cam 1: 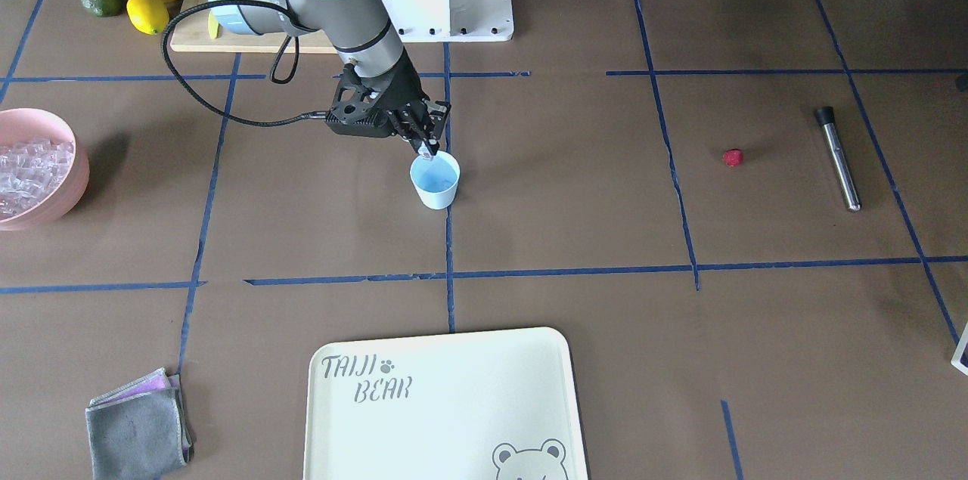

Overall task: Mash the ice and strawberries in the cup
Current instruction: 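Carry the ice cube with the right gripper over the blue cup, then drop the ice cube into the cup and move right gripper to bowl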

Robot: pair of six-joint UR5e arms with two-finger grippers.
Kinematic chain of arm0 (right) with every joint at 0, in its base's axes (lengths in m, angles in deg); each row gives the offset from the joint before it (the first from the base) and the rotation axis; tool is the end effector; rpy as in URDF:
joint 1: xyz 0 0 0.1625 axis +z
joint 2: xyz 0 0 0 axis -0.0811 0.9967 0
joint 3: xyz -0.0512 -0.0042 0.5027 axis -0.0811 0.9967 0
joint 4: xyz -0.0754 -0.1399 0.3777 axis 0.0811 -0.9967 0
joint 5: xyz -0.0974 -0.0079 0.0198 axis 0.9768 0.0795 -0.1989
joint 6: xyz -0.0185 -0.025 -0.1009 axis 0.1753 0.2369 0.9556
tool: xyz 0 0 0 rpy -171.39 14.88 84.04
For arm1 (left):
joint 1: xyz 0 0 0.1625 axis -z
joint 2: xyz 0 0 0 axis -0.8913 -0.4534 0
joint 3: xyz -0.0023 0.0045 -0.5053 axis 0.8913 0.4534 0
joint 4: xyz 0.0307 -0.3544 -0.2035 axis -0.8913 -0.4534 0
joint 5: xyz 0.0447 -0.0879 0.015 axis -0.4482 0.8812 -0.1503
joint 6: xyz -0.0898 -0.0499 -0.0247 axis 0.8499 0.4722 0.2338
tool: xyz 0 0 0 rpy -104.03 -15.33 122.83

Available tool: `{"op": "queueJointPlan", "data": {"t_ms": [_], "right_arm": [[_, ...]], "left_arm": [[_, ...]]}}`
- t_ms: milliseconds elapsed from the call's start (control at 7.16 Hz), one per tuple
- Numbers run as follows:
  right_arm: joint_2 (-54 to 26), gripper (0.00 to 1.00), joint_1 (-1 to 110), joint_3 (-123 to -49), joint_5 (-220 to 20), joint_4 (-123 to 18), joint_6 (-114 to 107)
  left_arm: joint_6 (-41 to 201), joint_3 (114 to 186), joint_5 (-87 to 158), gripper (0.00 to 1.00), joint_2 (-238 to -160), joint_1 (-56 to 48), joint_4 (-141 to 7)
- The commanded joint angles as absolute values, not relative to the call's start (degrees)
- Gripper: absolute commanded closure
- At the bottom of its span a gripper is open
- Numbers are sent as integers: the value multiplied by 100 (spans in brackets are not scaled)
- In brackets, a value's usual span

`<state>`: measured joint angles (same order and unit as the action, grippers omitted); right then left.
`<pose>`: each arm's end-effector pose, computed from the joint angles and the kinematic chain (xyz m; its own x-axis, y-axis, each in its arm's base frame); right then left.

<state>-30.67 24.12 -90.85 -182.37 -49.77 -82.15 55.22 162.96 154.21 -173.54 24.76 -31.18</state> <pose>-0.5761 -0.4369 0.2614 0.4088 0.3240 0.8532 -0.3032 0.9300 -0.2079 -0.0352 -0.4321 0.6789 0.6190 0.1866 -0.7629 -0.1494 0.9816 0.1189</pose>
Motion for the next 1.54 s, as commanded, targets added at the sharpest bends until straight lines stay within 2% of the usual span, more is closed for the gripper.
{"op": "queueJointPlan", "data": {"t_ms": [0, 140, 280, 699, 839, 1398], "right_arm": [[-3152, 98, 2400, -8987, -18194, -4972, -8224], [-3143, 75, 2400, -8979, -18186, -4972, -8224], [-3161, 1, 2400, -8953, -18107, -4980, -8268], [-3064, 0, 2461, -9005, -18115, -5007, -8242], [-2707, 0, 2722, -9292, -18341, -5050, -8181], [224, 0, 4603, -10689, -20022, -4964, -5191]], "left_arm": [[5522, 16304, 15421, 0, -17354, 2485, -3119], [5522, 16304, 15421, 0, -17354, 2485, -3119], [5522, 16339, 15421, 0, -17346, 2485, -3119], [5522, 16330, 15421, 0, -17346, 2476, -3119], [5522, 16330, 15421, 0, -17346, 2476, -3119], [5522, 16295, 15421, 0, -17337, 2476, -3119]]}}
